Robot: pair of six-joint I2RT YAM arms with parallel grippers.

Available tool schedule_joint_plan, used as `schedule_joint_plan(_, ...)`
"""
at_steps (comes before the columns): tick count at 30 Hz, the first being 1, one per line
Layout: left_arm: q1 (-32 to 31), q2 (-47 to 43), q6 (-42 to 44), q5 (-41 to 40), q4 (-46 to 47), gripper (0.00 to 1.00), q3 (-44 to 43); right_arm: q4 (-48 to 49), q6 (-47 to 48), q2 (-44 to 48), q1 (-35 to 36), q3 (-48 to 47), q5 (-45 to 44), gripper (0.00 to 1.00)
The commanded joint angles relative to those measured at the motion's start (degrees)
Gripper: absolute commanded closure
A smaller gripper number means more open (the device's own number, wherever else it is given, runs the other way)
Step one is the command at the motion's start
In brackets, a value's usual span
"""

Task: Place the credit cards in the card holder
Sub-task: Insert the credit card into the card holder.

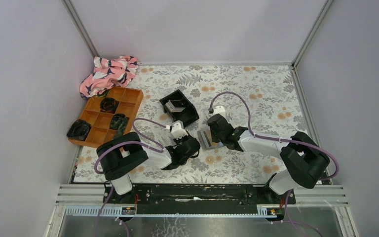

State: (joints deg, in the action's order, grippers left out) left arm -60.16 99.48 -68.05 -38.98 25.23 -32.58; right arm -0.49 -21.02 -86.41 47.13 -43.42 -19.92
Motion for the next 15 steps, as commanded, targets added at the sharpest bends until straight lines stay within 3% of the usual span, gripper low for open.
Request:
schedule_joint_plan(1, -1.0, 4.0, 2.4, 7.3, -15.7, 0.9, 2.4, 2.6, 0.1, 0.4, -1.7, 0.7, -0.9, 0.75)
schedule_joint_plan(15, -1.1, 4.2, 2.4, 7.6, -15.6, 0.91, 2.0, 7.1, -0.4, -1.7, -3.6, 3.6, 3.6, 0.85)
